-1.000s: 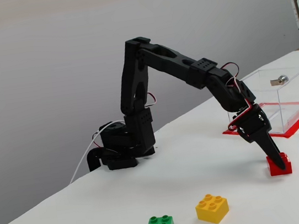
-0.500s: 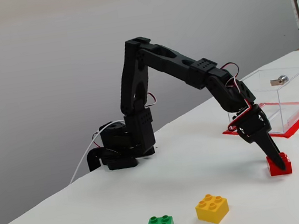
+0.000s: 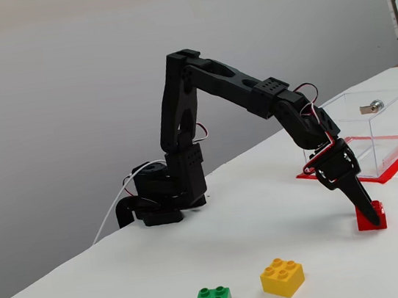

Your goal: Pick the red lego brick and place it into the transparent box

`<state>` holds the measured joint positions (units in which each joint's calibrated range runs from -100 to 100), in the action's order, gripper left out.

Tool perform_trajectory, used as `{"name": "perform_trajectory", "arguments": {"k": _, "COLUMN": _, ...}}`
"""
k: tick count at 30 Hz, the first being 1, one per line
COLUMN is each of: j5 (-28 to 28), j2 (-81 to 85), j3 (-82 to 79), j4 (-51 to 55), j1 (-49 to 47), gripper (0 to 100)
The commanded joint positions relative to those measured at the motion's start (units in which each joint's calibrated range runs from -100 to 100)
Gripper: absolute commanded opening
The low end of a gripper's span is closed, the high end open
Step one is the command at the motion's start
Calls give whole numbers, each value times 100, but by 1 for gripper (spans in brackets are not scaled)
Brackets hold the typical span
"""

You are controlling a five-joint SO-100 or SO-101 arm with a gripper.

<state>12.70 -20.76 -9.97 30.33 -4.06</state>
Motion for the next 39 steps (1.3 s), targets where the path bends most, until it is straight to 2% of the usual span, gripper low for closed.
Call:
{"name": "perform_trajectory", "arguments": {"k": 1, "j5": -7, "j2": 112, "j3": 102, "j4": 21, "j1": 55, "gripper": 23}}
{"name": "perform_trajectory", "arguments": {"k": 13, "j5": -85, "j2": 808, "j3": 147, "j4": 326, "j1": 166, "gripper": 23}}
{"name": "perform_trajectory", "arguments": {"k": 17, "j5": -80, "j2": 850, "j3": 93, "j4": 343, "j1": 107, "gripper": 19}}
{"name": "perform_trajectory", "arguments": {"k": 23, "j5": -38, "j2": 460, "j3": -61, "j4": 309, "j1": 18, "gripper": 29}}
{"name": "perform_trajectory", "arguments": {"k": 35, "j5": -33, "j2": 163, "j3": 39, "j4": 291, "j1": 47, "gripper": 29}}
{"name": "perform_trajectory", "arguments": {"k": 39, "j5": -59, "j2": 120, "j3": 156, "j4": 317, "j1": 47, "gripper": 19}}
